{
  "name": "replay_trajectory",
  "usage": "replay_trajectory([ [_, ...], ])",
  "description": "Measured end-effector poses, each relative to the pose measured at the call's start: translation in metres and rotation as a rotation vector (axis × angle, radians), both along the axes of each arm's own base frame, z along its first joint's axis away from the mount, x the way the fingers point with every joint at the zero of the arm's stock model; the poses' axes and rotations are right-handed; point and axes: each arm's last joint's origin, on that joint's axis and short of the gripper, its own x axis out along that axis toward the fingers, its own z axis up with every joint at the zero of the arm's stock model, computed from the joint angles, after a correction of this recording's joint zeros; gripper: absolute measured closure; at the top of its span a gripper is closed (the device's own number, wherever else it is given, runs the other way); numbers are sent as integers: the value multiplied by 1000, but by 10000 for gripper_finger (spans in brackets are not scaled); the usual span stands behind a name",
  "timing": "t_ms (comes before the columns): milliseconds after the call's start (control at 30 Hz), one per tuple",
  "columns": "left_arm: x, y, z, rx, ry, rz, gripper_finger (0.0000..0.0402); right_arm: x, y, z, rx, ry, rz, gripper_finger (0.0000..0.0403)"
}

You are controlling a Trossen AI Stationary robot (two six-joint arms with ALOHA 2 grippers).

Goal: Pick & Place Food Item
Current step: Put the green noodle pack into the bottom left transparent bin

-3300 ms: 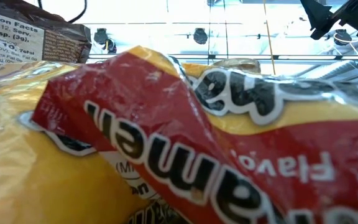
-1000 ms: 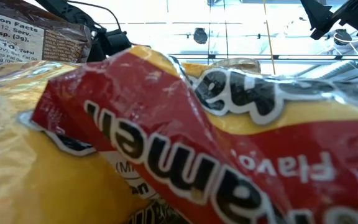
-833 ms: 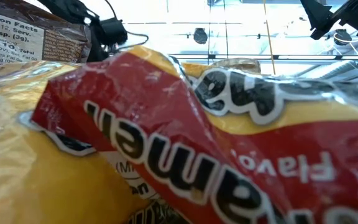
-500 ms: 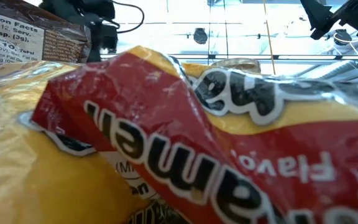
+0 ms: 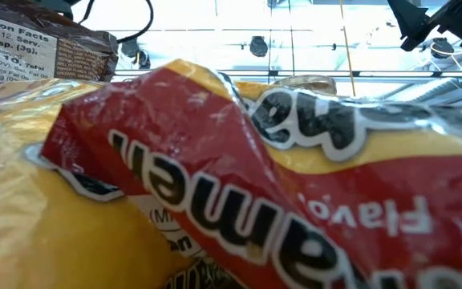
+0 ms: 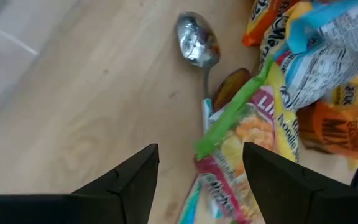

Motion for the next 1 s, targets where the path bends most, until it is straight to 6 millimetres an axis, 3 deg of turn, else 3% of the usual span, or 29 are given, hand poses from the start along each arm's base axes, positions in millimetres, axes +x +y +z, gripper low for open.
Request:
replay_trajectory([
  [333, -5, -12, -17, -57, -7, 87, 160, 0, 0, 0, 0, 0, 0, 23],
  [600, -5, -15, -17, -21, -40, 59, 171, 0, 0, 0, 0, 0, 0, 23],
  [800, -2, -17, -22, -43, -16, 31, 246, 0, 0, 0, 0, 0, 0, 23],
  [1000, 0, -18, -22, -36, -32, -12, 359, 0, 0, 0, 0, 0, 0, 23],
])
